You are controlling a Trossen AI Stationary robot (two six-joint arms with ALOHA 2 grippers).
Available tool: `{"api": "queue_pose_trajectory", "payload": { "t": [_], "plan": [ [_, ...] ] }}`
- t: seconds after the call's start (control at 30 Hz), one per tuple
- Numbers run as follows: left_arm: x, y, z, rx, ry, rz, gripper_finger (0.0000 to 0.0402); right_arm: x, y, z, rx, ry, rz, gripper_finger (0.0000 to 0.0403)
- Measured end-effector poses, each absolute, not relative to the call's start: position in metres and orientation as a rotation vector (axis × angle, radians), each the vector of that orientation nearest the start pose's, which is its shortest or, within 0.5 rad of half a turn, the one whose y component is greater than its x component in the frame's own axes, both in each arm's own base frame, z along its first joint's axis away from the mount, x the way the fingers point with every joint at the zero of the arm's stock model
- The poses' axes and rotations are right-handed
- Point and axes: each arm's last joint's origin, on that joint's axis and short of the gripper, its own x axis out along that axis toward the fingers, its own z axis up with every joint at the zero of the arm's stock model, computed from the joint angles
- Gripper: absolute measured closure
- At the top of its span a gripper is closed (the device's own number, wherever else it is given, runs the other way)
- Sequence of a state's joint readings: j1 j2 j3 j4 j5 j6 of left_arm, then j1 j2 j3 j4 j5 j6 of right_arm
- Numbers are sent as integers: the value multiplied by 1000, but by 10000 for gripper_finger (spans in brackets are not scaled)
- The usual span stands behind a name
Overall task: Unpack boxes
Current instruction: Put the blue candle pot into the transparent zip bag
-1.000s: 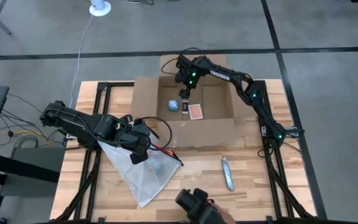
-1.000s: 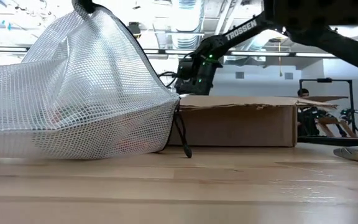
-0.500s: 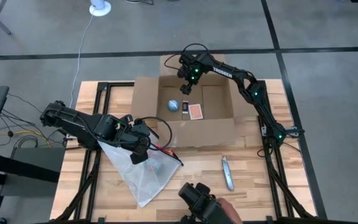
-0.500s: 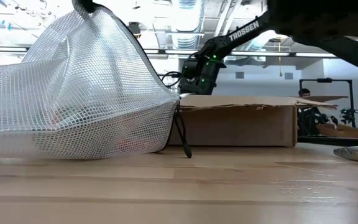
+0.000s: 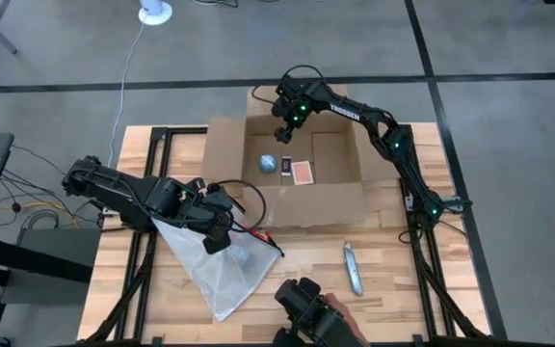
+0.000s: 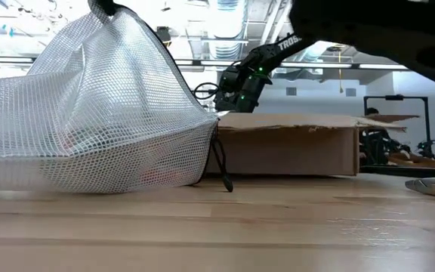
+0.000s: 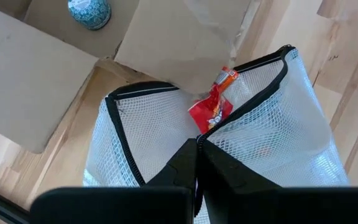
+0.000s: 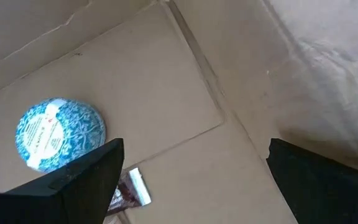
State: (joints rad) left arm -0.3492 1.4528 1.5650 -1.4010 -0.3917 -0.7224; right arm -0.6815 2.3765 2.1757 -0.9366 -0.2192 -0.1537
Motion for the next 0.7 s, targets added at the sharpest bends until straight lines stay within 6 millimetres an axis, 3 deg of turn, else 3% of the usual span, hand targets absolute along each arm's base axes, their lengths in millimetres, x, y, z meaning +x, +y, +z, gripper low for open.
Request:
{"api": "queue_pose_trajectory", "payload": {
  "t": [0.47, 0.7],
  "plan": [
    [241, -74, 362, -134, 1090, 472, 402, 398, -299, 207, 251, 1130, -232, 3],
    [240, -74, 362, -133, 1091, 474, 402, 401, -289, 208, 293, 1154, -261, 3]
  ]
}}
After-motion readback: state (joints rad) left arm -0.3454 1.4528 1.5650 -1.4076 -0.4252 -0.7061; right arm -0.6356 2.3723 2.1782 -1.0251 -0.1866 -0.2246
